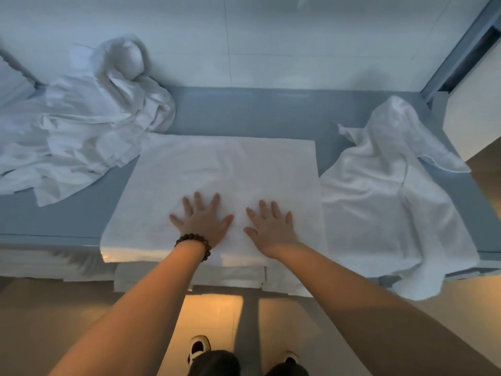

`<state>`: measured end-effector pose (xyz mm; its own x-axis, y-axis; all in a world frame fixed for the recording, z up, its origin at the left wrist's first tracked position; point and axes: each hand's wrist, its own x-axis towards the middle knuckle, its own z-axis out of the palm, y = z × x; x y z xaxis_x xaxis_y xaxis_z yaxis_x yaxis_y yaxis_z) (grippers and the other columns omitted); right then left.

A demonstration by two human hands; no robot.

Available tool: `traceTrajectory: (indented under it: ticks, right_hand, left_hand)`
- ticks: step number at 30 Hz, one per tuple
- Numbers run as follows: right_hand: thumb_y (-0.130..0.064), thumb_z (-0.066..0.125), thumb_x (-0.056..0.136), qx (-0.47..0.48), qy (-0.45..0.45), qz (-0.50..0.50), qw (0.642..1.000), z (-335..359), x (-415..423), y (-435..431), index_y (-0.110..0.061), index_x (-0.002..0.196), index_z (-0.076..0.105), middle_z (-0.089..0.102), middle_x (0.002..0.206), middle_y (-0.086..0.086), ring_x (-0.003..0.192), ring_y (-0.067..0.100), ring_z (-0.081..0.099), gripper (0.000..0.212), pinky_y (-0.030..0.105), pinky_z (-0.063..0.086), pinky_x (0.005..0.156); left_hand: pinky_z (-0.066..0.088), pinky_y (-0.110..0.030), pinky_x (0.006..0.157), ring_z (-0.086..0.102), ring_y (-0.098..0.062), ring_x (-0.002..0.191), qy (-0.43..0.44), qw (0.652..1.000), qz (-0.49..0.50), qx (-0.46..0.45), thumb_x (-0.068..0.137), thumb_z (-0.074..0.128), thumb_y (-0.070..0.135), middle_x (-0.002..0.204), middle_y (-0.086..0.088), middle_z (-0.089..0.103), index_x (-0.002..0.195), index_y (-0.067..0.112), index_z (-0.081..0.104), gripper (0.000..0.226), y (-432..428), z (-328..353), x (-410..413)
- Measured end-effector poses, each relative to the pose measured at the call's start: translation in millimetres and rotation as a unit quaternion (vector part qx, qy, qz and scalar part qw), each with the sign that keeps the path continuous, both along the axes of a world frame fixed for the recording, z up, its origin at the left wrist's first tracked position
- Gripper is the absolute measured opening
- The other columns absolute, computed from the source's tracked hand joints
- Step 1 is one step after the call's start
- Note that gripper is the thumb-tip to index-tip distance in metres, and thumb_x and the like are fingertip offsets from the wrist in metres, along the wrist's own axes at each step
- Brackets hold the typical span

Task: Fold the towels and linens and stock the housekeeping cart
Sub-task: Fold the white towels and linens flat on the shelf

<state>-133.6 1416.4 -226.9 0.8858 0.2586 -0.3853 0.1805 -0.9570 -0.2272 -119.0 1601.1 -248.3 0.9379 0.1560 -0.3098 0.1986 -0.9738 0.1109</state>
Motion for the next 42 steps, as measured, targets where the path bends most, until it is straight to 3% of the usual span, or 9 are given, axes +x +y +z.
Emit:
traceTrajectory:
  ticks: [6, 12, 15, 19, 27, 31, 35, 38, 42]
  right_hand:
    - [-0.053, 0.024, 0.099, -0.032, -0.010, -0.009, 0.999, -8.9, 13.7, 42.4, -0.036, 0.152, -0.003, -0.017, 0.160, 0.002, 0.145, 0.030, -0.018, 0.061, 0.061, -0.006, 0.113]
    - [-0.053, 0.024, 0.100, -0.033, -0.039, -0.037, 0.998, -7.8, 31.9, 59.4, -0.038, 0.152, 0.006, -0.008, 0.161, -0.002, 0.148, 0.023, -0.006, 0.057, 0.052, 0.004, 0.117]
    - [-0.051, 0.028, 0.099, -0.028, -0.090, -0.069, 0.993, -10.3, 35.7, 49.3, -0.038, 0.151, 0.014, -0.001, 0.162, -0.003, 0.148, 0.019, 0.000, 0.055, 0.045, 0.011, 0.118]
    - [-0.057, 0.025, 0.097, -0.054, -0.055, -0.074, 0.994, -12.3, 34.5, 41.4, -0.043, 0.150, 0.004, -0.006, 0.161, -0.004, 0.148, 0.021, -0.002, 0.058, 0.045, 0.007, 0.118]
    - [-0.071, 0.025, 0.089, -0.112, -0.028, -0.115, 0.987, 9.3, -2.5, 67.4, -0.034, 0.151, 0.013, 0.018, 0.155, 0.007, 0.134, 0.033, 0.023, 0.073, 0.045, 0.027, 0.107]
    - [-0.068, 0.026, 0.091, -0.085, -0.033, -0.071, 0.993, 25.6, -5.4, 74.3, -0.031, 0.147, 0.027, 0.038, 0.138, 0.010, 0.122, 0.031, 0.038, 0.067, 0.042, 0.036, 0.100]
    - [-0.058, 0.032, 0.096, -0.021, -0.051, -0.048, 0.997, 30.4, 23.3, 54.4, -0.033, 0.146, 0.032, 0.048, 0.136, 0.006, 0.125, 0.027, 0.042, 0.055, 0.041, 0.036, 0.101]
    - [-0.048, 0.042, 0.097, -0.042, -0.126, -0.012, 0.991, 23.6, 55.4, 30.2, -0.037, 0.147, 0.028, 0.031, 0.152, 0.002, 0.139, 0.023, 0.026, 0.054, 0.040, 0.031, 0.108]
    - [-0.056, 0.039, 0.096, -0.073, -0.028, -0.008, 0.997, 8.7, 84.6, 11.4, -0.045, 0.150, 0.003, -0.009, 0.161, -0.007, 0.148, 0.021, -0.009, 0.066, 0.049, 0.005, 0.119]
  left_hand:
    - [-0.001, -0.065, 0.111, -0.015, -0.029, 0.147, 0.026, 0.997, -0.066, -0.031, 0.094, 0.030, 0.062, 0.161, 0.000, -0.014, 0.151, 0.042, 0.001, 0.067, 51.4, 4.3, 23.1]
    - [0.000, -0.055, 0.117, -0.002, -0.028, 0.149, -0.044, 0.991, -0.100, -0.075, 0.098, 0.040, 0.037, 0.162, -0.009, 0.004, 0.153, 0.025, 0.018, 0.060, 110.5, 13.1, 22.2]
    - [-0.005, -0.065, 0.111, -0.011, -0.041, 0.145, -0.017, 0.996, -0.080, -0.042, 0.095, 0.032, 0.057, 0.161, -0.012, -0.009, 0.153, 0.035, 0.003, 0.069, 101.1, 6.2, 4.3]
    - [-0.011, -0.073, 0.101, -0.022, -0.050, 0.139, 0.027, 0.994, -0.109, -0.004, 0.080, 0.019, 0.081, 0.158, -0.014, -0.022, 0.148, 0.044, -0.010, 0.082, 89.1, -5.5, 9.2]
    - [-0.008, -0.070, 0.108, -0.017, -0.035, 0.145, 0.049, 0.972, -0.230, 0.007, 0.081, 0.029, 0.081, 0.161, 0.001, -0.013, 0.145, 0.054, 0.008, 0.073, 103.4, 13.5, 89.5]
    - [-0.007, -0.066, 0.112, -0.014, -0.036, 0.146, 0.037, 0.982, -0.182, 0.029, 0.092, 0.036, 0.063, 0.162, -0.005, -0.008, 0.148, 0.044, 0.021, 0.061, 80.7, 28.2, 92.6]
    - [-0.003, -0.065, 0.113, -0.009, -0.046, 0.144, 0.032, 0.997, -0.070, -0.027, 0.089, 0.031, 0.069, 0.159, -0.020, -0.013, 0.154, 0.029, -0.002, 0.083, 46.0, 21.3, 51.7]
    - [-0.006, -0.066, 0.110, -0.018, -0.048, 0.141, 0.046, 0.997, -0.049, -0.040, 0.079, 0.030, 0.082, 0.156, -0.021, -0.023, 0.151, 0.026, -0.015, 0.102, 33.6, 9.3, 28.0]
    - [-0.008, -0.069, 0.109, -0.023, -0.048, 0.140, 0.050, 0.996, -0.070, -0.028, 0.074, 0.040, 0.084, 0.155, -0.021, -0.026, 0.151, 0.027, -0.014, 0.109, 37.8, 4.9, 30.3]
